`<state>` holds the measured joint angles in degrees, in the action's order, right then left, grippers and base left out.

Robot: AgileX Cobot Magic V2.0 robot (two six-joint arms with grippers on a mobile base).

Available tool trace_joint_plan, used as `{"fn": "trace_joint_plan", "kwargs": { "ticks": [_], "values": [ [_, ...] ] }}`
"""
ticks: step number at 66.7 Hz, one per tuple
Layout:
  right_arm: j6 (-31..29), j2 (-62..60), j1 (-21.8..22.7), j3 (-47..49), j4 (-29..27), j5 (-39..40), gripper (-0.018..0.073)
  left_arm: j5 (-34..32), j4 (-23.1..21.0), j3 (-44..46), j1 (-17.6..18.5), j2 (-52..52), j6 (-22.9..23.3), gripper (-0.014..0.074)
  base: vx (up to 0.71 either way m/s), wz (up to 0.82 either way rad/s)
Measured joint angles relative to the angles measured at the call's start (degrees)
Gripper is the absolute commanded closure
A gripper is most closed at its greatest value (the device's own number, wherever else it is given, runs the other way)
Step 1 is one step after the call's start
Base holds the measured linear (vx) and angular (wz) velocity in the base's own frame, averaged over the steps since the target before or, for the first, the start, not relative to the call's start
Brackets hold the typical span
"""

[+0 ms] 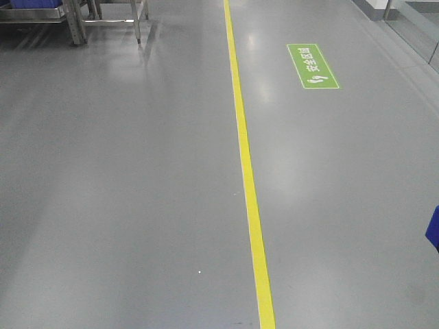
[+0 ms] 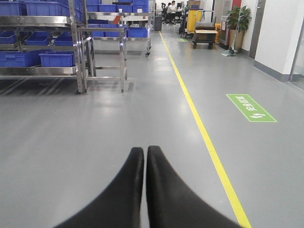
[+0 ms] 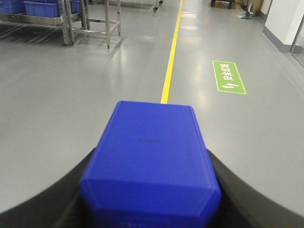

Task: Pour parts from conveyor to right shelf
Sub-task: 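Drive away from the conveyor holding the block in the right gripper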

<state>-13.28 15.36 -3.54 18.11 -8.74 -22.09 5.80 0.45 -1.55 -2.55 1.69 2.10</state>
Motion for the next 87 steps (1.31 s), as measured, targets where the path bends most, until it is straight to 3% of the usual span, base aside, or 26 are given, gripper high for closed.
{"fn": "trace_joint_plan", "kwargs": {
  "ticks": [48,87],
  "values": [
    [0.00,0.00,0.00,0.00,0.00,0.00,0.0564,0.00,0.00,0.00,0.00,0.00,0.00,0.0602,0.08,-0.05],
    [0.00,0.00,0.00,0.00,0.00,0.00,0.0564,0.00,0.00,0.00,0.00,0.00,0.00,0.0602,0.29,-0.04]
  ]
}}
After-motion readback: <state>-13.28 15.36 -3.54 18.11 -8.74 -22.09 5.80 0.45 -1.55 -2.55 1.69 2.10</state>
